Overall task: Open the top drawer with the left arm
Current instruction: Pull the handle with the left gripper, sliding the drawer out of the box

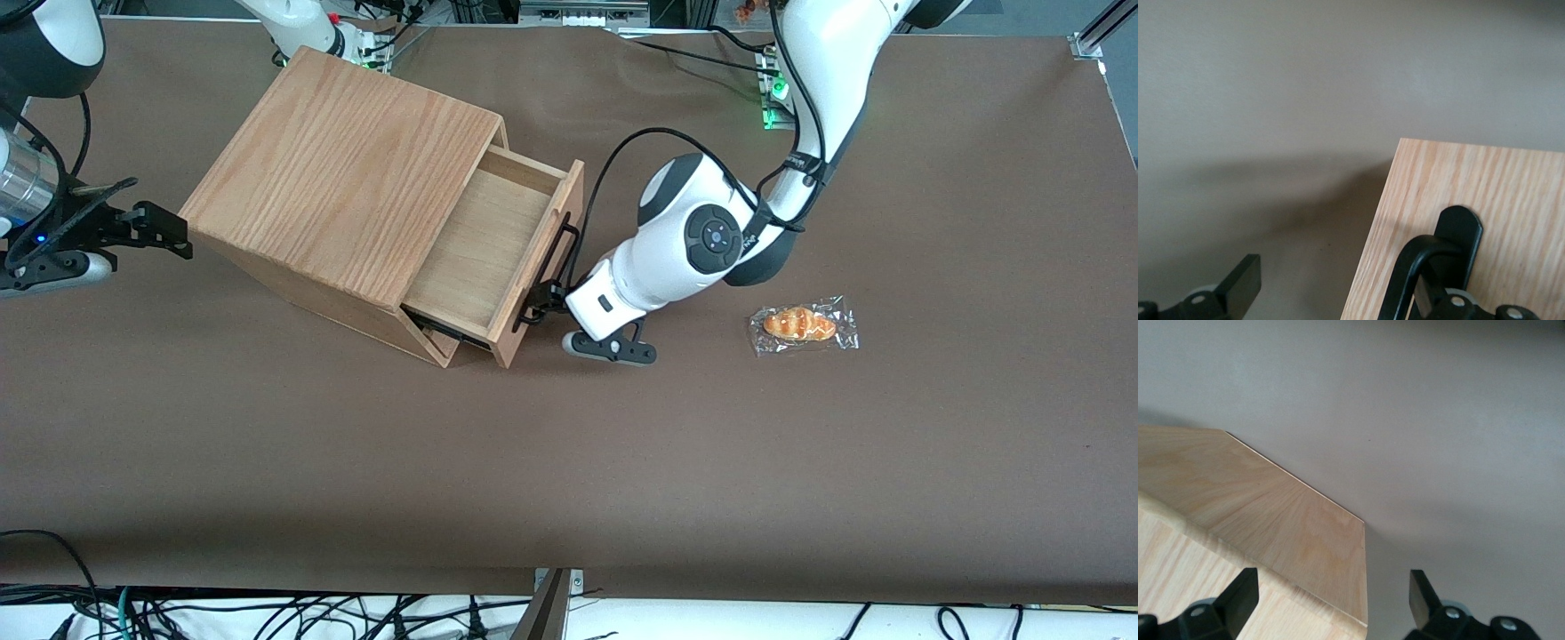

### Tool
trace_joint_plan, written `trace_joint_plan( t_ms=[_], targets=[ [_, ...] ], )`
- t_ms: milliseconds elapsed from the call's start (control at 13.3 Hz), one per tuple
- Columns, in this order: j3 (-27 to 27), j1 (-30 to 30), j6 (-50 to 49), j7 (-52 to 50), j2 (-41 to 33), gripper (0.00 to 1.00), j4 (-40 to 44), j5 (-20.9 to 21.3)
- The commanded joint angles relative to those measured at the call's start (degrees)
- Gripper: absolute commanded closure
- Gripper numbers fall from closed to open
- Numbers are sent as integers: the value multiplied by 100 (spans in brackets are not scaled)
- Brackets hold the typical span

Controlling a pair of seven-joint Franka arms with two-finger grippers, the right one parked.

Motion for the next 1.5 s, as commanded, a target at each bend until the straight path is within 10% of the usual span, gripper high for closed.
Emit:
trace_joint_plan(
  t_ms=[0,1425],
  targets=[
    [43,159,-75,47,32,0,114,173],
    [-45,510,-583,47,-65,0,236,-301]
  ],
)
